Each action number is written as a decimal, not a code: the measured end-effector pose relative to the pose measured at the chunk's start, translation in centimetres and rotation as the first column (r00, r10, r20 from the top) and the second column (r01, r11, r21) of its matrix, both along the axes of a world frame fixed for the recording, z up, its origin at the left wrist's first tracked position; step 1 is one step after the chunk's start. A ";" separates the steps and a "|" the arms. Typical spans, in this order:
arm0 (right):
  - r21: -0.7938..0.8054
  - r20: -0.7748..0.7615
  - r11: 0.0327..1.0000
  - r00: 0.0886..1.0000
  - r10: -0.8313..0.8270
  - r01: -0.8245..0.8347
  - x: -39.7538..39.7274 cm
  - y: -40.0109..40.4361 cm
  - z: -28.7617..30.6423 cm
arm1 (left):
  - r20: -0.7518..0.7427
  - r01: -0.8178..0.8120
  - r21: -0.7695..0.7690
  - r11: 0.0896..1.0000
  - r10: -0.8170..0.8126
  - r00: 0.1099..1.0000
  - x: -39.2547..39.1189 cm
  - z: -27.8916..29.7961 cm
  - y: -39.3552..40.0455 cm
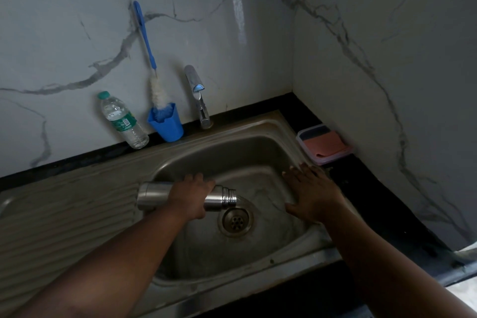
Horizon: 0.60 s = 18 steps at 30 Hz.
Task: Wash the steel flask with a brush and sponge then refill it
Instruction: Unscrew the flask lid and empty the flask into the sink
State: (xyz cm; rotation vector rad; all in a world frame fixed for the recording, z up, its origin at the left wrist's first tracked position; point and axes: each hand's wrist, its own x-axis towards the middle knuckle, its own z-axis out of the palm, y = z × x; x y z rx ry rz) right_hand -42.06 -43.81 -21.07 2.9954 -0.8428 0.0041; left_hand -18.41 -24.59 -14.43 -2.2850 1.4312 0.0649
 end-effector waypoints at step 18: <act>0.027 0.012 1.000 1.000 0.006 -0.007 -0.1 0.0 0.1 | 0.243 0.177 0.016 0.984 -0.176 0.954 -1.8 -0.2 -1.3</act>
